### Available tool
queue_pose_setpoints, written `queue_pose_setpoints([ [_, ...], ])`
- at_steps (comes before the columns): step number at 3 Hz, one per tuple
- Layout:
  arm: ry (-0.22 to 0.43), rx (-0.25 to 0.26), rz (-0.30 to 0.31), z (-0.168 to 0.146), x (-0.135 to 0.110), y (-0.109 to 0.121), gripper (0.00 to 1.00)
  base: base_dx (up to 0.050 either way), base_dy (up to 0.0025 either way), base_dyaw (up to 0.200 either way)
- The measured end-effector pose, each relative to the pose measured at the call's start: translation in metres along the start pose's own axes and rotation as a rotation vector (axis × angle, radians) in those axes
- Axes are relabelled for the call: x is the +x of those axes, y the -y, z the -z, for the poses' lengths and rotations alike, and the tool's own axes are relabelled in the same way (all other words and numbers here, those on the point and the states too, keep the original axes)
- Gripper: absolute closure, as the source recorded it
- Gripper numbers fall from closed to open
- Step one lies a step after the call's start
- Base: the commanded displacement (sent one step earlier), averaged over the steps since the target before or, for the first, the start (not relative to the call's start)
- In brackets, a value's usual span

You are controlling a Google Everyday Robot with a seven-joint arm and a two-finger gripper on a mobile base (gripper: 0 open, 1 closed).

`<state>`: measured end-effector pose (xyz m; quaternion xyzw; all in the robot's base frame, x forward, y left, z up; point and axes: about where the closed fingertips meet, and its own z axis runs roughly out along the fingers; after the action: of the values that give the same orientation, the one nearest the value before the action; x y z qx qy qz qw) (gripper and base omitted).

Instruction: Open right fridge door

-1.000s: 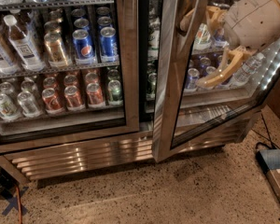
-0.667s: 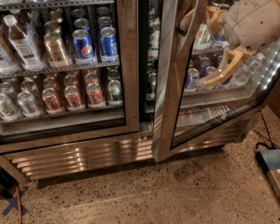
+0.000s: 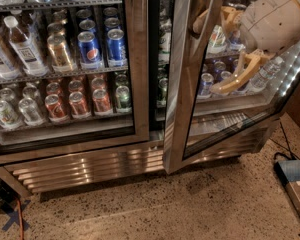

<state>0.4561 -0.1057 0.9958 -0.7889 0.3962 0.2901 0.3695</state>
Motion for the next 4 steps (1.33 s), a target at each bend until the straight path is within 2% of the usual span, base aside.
queue_pose_setpoints([
  [4, 0.0, 0.0, 0.0, 0.0, 0.0, 0.0, 0.38, 0.0, 0.0, 0.0],
])
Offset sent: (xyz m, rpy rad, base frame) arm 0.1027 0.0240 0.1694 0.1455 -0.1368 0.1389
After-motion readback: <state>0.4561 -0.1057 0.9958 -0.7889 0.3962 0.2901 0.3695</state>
